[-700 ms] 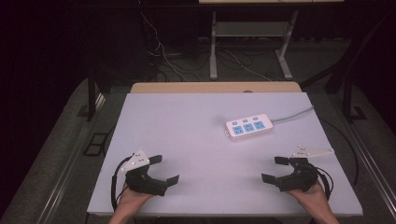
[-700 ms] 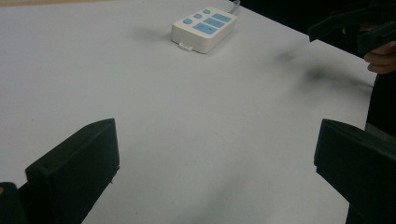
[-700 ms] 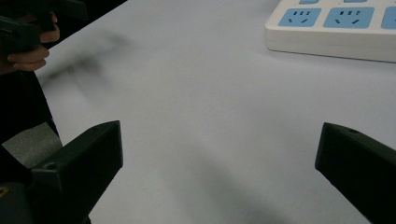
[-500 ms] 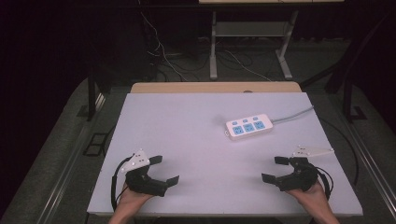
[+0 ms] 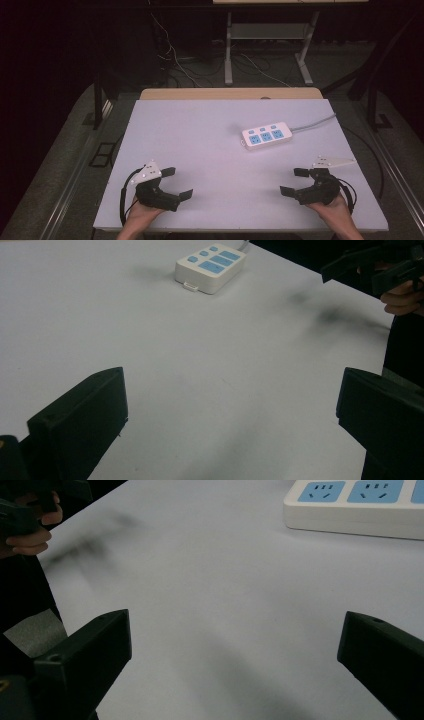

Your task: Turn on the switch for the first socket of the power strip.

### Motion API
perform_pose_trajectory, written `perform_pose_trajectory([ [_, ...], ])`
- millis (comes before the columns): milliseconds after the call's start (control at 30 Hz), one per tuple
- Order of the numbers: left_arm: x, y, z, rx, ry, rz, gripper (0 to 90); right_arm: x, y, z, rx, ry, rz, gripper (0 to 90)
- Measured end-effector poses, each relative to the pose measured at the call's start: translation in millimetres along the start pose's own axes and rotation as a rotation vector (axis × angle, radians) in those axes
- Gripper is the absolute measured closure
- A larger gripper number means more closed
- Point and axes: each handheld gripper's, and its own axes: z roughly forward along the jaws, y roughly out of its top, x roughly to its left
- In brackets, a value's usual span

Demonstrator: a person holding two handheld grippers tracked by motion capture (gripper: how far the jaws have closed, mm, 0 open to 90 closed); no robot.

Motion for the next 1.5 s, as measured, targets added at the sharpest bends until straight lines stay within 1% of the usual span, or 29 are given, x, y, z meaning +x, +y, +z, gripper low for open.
perform_pose_trajectory([
  [133,0.1,-0.1,0.3,0.001,-0.003,0.000,0.0,-1.1,0.9,-0.8,0.004,0.003,0.004,0.5],
  [367,0.2,-0.5,1.2,0.011,-0.007,0.003,0.0,-0.6,4.6,-1.0,0.028,-0.001,0.000,0.5],
  [533,1.2,-1.3,1.7,0.012,-0.007,-0.001,0.0,0.4,10.8,-3.2,0.032,-0.003,0.000,0.5],
  [800,1.0,-2.0,1.8,0.015,-0.005,-0.006,0.0,-2.3,22.6,-6.2,0.046,0.001,-0.004,0.5],
  [967,0.6,-2.4,3.1,0.023,-0.008,-0.003,0.0,-4.0,30.9,-4.2,0.062,0.006,-0.014,0.5],
  [1333,1.3,-2.6,3.6,0.024,-0.009,-0.005,0.0,-6.5,44.0,-0.3,0.093,0.009,-0.028,0.5],
  [1500,0.9,-2.6,3.5,0.026,-0.010,-0.004,0.0,-7.1,50.7,0.3,0.097,0.008,-0.039,0.5],
])
